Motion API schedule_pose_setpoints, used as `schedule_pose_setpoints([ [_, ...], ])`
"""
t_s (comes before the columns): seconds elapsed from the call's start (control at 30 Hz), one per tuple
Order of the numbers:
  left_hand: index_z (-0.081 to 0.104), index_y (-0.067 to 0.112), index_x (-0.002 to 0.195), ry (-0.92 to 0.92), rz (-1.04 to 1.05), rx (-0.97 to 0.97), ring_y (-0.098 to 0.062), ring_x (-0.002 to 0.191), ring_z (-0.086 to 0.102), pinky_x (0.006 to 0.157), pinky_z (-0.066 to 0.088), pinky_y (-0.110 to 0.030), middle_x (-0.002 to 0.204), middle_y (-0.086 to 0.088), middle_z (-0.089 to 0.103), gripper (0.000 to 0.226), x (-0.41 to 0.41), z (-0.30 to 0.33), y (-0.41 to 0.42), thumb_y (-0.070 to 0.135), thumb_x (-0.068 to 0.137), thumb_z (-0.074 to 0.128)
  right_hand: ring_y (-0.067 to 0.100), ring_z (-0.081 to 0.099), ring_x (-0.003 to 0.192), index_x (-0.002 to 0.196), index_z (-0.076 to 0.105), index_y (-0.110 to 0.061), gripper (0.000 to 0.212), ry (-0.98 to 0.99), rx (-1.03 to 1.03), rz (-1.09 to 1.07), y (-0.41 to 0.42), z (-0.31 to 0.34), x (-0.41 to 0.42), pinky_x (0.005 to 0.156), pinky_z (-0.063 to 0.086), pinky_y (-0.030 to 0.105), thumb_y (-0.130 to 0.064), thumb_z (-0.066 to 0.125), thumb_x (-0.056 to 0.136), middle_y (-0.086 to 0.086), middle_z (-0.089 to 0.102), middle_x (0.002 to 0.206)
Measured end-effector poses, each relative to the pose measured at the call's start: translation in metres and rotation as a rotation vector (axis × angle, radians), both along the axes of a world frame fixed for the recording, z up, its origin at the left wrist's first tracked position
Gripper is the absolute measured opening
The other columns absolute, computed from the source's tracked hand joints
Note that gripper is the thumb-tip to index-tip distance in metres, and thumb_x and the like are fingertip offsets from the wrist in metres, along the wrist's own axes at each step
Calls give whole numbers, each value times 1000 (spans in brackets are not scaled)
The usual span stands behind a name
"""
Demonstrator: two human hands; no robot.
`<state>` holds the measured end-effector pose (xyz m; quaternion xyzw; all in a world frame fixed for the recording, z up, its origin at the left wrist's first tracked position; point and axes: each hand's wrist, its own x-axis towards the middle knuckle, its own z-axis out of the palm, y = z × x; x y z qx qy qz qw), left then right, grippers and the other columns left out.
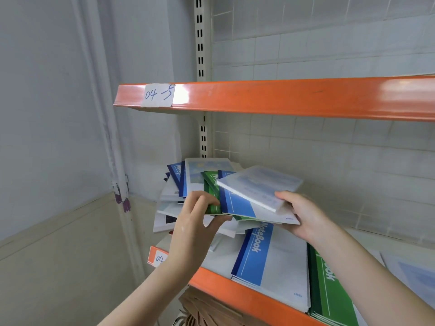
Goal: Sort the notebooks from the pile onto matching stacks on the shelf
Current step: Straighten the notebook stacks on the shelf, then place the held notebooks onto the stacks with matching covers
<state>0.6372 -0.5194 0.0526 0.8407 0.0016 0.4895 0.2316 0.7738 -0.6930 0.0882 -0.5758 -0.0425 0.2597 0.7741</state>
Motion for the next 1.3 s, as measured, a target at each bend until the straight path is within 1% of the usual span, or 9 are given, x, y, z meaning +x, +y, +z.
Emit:
schedule_pose_setpoints([
  [0.13,45,34,101,-52,-60,-310,-2,96,50,87,42,-7,103,12,45,48,-2,-1,-25,21,70,78,18,66,63,102,58,-4,14,13,101,-4,-6,-2,-4,46,53,23,-1,54,89,12,67,84],
  [0.27,46,30,108,-5,-334,-799,-14,96,62,87,53,-26,109,7,55,59,-8,15,-51,45,63,82,15,65,55,87,59,-5,7,23,174,-51,-29,-4,-5,47,52,19,-2,53,89,7,67,69],
  [0.4,54,24,118,137,-662,-1141,-20,98,68,73,58,-30,102,4,72,36,-4,23,-80,51,93,50,18,67,62,112,53,-9,25,-1,180,-82,-71,-14,-6,49,52,23,-8,56,87,9,68,82],
  [0.47,58,24,118,312,-781,-1286,-21,98,69,65,57,-27,105,-1,73,53,3,27,-95,57,83,37,21,68,69,116,53,-11,30,-43,164,-99,-97,-17,-10,53,54,27,-8,56,87,10,70,87],
  [0.7,51,29,127,680,-948,-1271,-21,103,68,78,59,-35,115,1,70,48,31,1,-161,4,86,59,24,70,82,111,60,-4,25,-189,42,-201,-184,-28,-25,64,57,31,1,53,88,15,71,102],
  [0.83,55,23,120,740,-920,-1302,-24,93,71,65,60,-34,106,-2,73,44,45,-6,-205,0,83,59,17,64,60,99,58,-3,11,-215,-79,-388,-241,-29,-29,55,46,24,-2,55,88,10,66,79],
  [0.93,58,23,112,719,-820,-1357,-24,83,72,56,58,-34,99,-3,74,37,56,-7,-224,1,83,61,26,64,75,90,60,-6,4,-200,-68,-565,-289,-30,-26,69,49,35,-6,56,91,12,65,85],
  [1.03,58,25,107,624,-715,-1417,-22,82,71,56,57,-35,100,-1,73,34,64,-11,-226,-1,85,59,18,68,64,87,62,-6,12,-241,-187,-672,-335,-37,-26,59,55,31,-6,53,94,10,66,82],
  [1.3,52,17,124,421,-571,-1587,-21,100,66,66,57,-35,118,-3,66,40,59,-11,-218,1,87,57,23,61,75,88,65,-10,24,-253,-464,-492,-347,-69,-29,72,48,33,-4,45,98,13,65,91],
])
